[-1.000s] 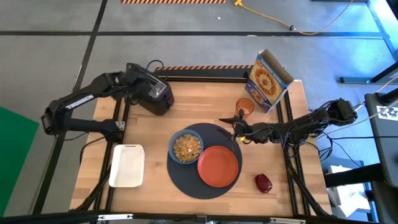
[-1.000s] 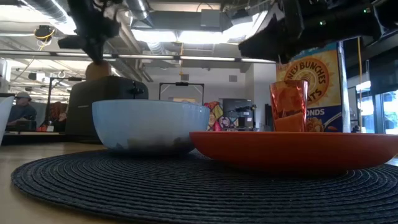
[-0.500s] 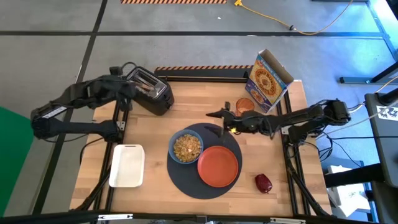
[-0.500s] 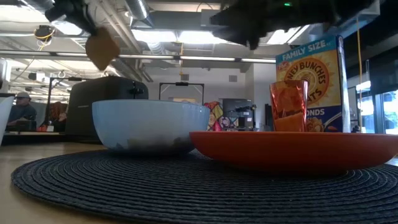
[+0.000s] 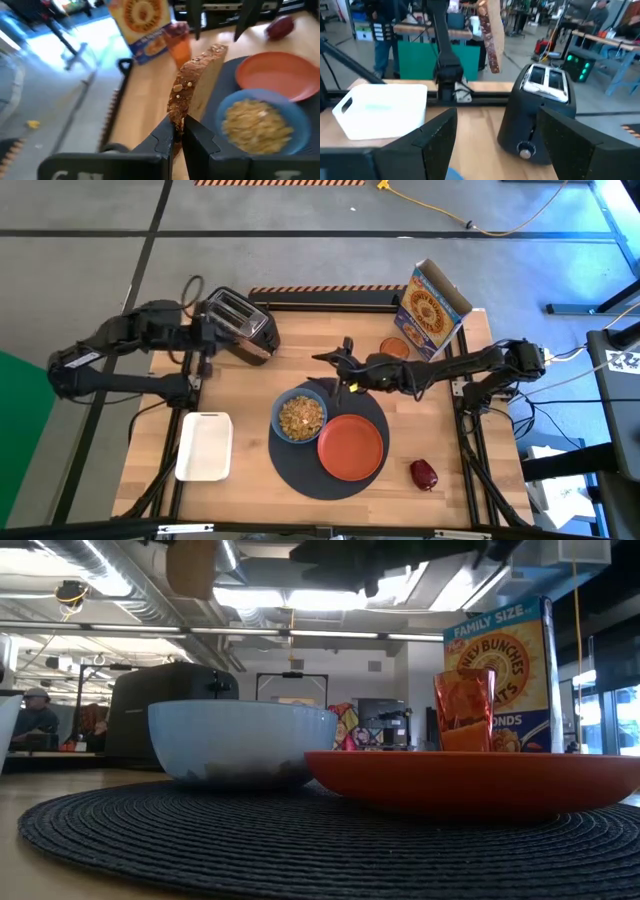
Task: Arrange a breakfast setting
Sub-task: Put the toasted bread on the orange plate
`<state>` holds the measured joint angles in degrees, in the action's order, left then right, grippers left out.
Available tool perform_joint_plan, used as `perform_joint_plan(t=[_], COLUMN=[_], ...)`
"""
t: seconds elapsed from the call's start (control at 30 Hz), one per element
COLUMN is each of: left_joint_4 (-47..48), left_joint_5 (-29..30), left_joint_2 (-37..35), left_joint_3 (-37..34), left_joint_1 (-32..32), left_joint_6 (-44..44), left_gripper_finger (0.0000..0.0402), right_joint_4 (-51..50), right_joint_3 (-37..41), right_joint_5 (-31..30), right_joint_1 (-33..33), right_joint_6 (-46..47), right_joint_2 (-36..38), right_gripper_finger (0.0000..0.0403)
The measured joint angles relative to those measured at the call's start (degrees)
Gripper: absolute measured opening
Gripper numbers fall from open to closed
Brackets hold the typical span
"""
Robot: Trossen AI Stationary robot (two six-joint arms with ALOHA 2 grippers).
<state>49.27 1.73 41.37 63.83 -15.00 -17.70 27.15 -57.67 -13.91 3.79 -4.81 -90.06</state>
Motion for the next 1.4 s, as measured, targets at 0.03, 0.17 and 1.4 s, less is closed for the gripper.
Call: perform_joint_plan(t=[0.03,0.17,1.4], left_joint_4=[-0.16,-1.0,-51.18], left_joint_5=[-0.39,-1.06,-11.94], left_joint_2=[0.93,5.06,56.75], left_joint_3=[-0.02,-0.02,-0.09], left_joint_1=[0.48,2.49,20.28], left_joint_6=[1.57,6.03,21.91], left_gripper_finger=[0.0025,0.0025,0.0025], right_joint_4=[-0.73,-6.85,-48.24], right_joint_3=[0.0,0.0,-0.04], right_joint_5=[0.03,0.0,-40.09], right_joint_1=[0.0,0.43,13.57], right_joint_6=[0.3,2.52,16.67], right_joint_2=[0.0,1.22,21.57], right_gripper_finger=[0.0266,0.0266,0.0266])
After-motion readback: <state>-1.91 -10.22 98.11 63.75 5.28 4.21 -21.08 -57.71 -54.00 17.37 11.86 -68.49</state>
